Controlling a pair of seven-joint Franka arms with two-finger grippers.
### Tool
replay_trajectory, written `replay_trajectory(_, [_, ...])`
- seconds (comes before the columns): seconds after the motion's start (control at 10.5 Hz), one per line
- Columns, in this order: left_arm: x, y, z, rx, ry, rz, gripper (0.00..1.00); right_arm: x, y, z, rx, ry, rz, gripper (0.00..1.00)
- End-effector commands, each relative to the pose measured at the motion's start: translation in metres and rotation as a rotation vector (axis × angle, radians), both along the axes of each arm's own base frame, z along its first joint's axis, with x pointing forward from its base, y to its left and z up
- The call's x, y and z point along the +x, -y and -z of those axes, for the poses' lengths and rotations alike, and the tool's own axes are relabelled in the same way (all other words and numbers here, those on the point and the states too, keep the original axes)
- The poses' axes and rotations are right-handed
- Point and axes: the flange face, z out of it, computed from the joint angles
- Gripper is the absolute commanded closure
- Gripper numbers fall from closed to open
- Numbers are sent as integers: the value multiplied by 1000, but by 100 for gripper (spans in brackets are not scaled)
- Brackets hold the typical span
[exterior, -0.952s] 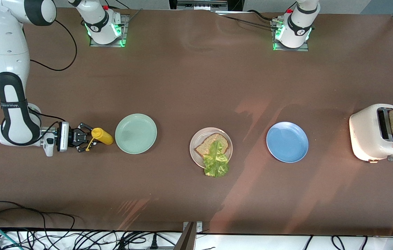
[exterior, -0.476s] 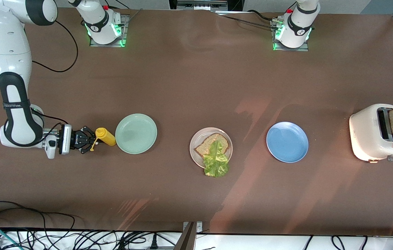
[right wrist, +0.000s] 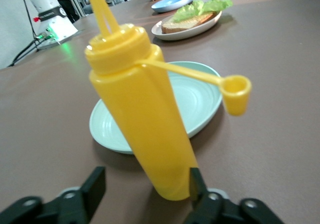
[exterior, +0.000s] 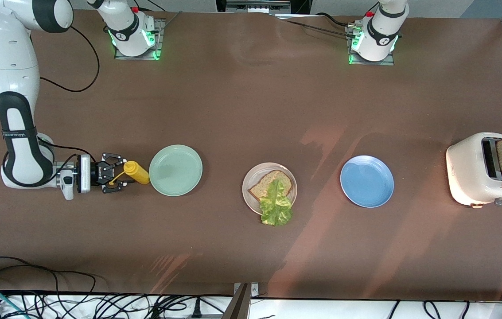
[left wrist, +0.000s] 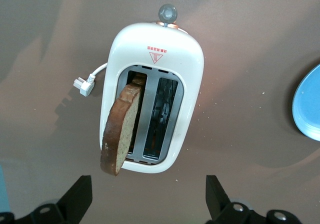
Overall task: Make sandwich on beige plate with both arms
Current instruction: 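Close the right gripper around the mustard bottle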
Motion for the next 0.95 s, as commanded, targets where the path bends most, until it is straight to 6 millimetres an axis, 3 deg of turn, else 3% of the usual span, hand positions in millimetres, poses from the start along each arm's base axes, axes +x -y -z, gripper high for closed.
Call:
replay_trajectory(0.0, [1, 3, -3, 15, 1, 17, 0, -1, 0, -6, 64, 43, -12, 0])
replay_trajectory(0.48, [1, 3, -3, 16, 2, 17, 0, 9, -29, -3, 103, 111, 22, 0])
replay_trajectory(0.57, [1, 3, -3, 15, 3, 17, 0, 10, -31, 1, 98, 122, 30, 12])
replay_trajectory(0.76, [1, 3, -2, 15, 1, 17, 0, 15, -38, 7, 86, 164, 60, 89])
replay_trajectory(0.86, [1, 3, -2, 14, 2, 17, 0, 20, -36, 8, 47, 184, 79, 100])
